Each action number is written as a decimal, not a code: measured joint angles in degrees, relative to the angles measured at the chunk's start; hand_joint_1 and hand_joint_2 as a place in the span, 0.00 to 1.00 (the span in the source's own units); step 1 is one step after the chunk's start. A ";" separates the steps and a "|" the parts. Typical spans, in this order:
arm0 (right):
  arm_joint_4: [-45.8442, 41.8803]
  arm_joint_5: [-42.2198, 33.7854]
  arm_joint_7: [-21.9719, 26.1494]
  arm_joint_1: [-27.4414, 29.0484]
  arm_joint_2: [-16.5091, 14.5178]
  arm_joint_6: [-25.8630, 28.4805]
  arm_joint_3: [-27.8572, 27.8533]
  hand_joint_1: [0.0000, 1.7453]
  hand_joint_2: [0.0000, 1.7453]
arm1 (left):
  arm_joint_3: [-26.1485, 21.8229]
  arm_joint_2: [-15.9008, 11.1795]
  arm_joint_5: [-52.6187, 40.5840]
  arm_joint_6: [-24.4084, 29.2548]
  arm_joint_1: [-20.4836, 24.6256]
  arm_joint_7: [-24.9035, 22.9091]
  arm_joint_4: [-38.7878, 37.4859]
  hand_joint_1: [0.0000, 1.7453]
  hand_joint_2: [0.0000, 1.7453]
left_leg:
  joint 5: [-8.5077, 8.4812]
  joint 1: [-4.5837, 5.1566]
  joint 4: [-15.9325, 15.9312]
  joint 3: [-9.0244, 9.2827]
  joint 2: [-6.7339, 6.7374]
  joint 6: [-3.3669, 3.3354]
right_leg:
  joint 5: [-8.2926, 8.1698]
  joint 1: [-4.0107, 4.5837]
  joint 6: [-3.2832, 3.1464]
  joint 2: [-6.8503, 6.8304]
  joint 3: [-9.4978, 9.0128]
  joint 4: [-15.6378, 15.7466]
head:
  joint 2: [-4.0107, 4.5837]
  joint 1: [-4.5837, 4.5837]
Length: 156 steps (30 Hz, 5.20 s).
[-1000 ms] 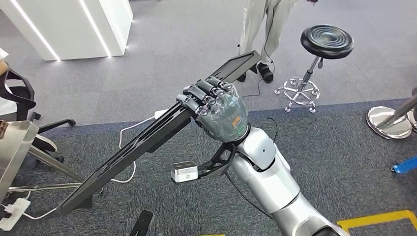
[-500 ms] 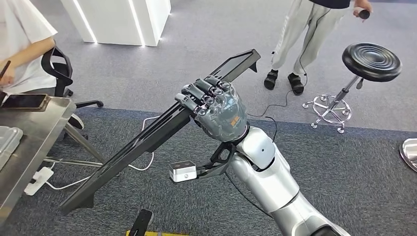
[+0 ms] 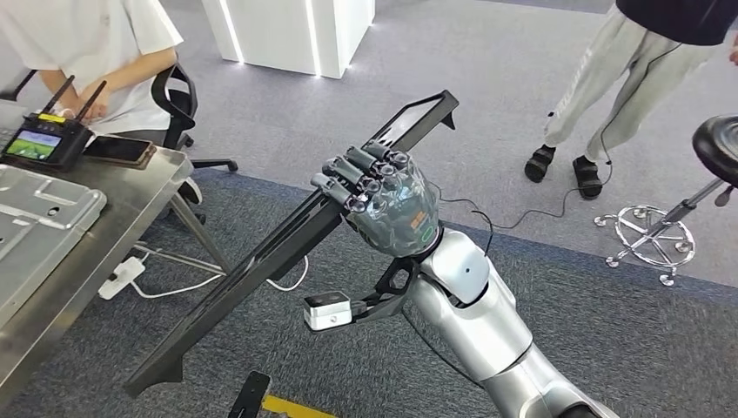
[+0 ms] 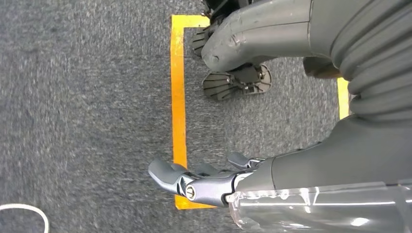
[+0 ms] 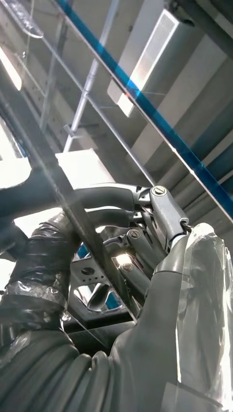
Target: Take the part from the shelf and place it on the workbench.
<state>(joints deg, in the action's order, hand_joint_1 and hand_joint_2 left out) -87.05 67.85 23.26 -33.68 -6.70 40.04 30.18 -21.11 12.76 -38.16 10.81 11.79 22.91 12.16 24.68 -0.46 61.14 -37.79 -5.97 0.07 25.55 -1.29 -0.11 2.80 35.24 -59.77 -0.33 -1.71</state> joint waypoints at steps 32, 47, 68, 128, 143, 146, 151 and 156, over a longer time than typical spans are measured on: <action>-1.04 -0.11 -1.03 -0.81 0.39 0.00 -0.09 1.00 1.00 | -0.46 0.03 -0.94 0.16 0.67 -0.37 -0.01 0.00 1.00 | 2.28 0.48 3.79 -1.37 3.37 -0.30 | -0.22 0.26 -0.50 -2.15 -1.14 1.69 | 0.00 0.01; -1.40 0.11 -1.03 -0.57 0.54 0.01 -0.15 1.00 1.00 | -1.25 -0.10 -0.03 0.90 0.78 0.39 0.01 0.00 1.00 | -1.41 -0.19 -2.18 1.02 6.33 -2.11 | 5.85 0.32 2.21 -5.49 -0.49 -4.76 | 0.00 0.12; -1.49 0.27 -1.10 -0.50 1.22 0.01 -0.33 1.00 1.00 | -1.96 0.39 -0.04 2.21 0.54 1.17 -0.01 0.00 1.00 | 1.81 -0.70 7.64 -3.77 6.41 1.33 | 0.58 0.56 -0.77 -6.52 -1.70 1.70 | 0.00 -0.13; -1.26 -5.04 -2.82 -1.72 2.21 0.01 -2.96 1.00 1.00 | -2.43 0.12 -1.02 0.02 1.17 0.69 -0.01 0.00 1.00 | 5.59 -0.43 13.27 -5.14 5.56 0.73 | 0.14 0.51 -1.01 -3.29 -0.85 1.09 | 0.00 -0.21; 7.14 -10.14 -7.01 -9.66 14.38 -4.29 -10.48 1.00 1.00 | -3.76 -0.10 0.10 -3.41 0.46 1.62 -0.01 0.00 1.00 | -0.56 -0.13 -2.36 2.31 5.43 -2.90 | 6.29 0.44 2.18 -3.14 7.16 -14.43 | 0.00 -0.06; 8.26 -9.91 -6.58 -10.25 15.04 -4.70 -10.49 1.00 1.00 | -3.82 -0.01 -0.06 -4.22 0.43 1.73 -0.01 0.00 1.00 | -0.34 0.00 -2.29 2.52 5.28 -2.62 | 0.58 0.60 1.59 -3.03 2.70 -4.41 | 0.00 -0.06; 9.40 -9.74 -6.82 -11.09 15.40 -4.85 -10.34 1.00 1.00 | -3.83 0.14 -0.47 -4.64 0.42 1.80 0.00 0.00 1.00 | 0.38 0.24 -2.25 2.46 5.35 -1.16 | -0.23 0.86 0.28 -2.92 0.24 1.13 | 0.00 -0.08; 10.06 -9.78 -7.15 -11.51 15.70 -4.80 -10.33 1.00 1.00 | -3.83 0.11 -0.99 -4.68 0.12 1.88 0.00 0.00 1.00 | 5.68 -0.11 10.85 -4.20 5.59 0.23 | 0.82 0.60 -1.16 -3.09 -1.53 1.50 | 0.00 -0.11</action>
<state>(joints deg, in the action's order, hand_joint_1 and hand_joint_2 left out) -76.99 58.07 16.11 -45.20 9.00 35.23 19.86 -24.94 12.87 -39.16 6.14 11.91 24.79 12.16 30.35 -0.57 72.00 -42.00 -0.38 0.30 26.37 -0.68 -1.27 -0.29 33.71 -58.28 -0.33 -1.82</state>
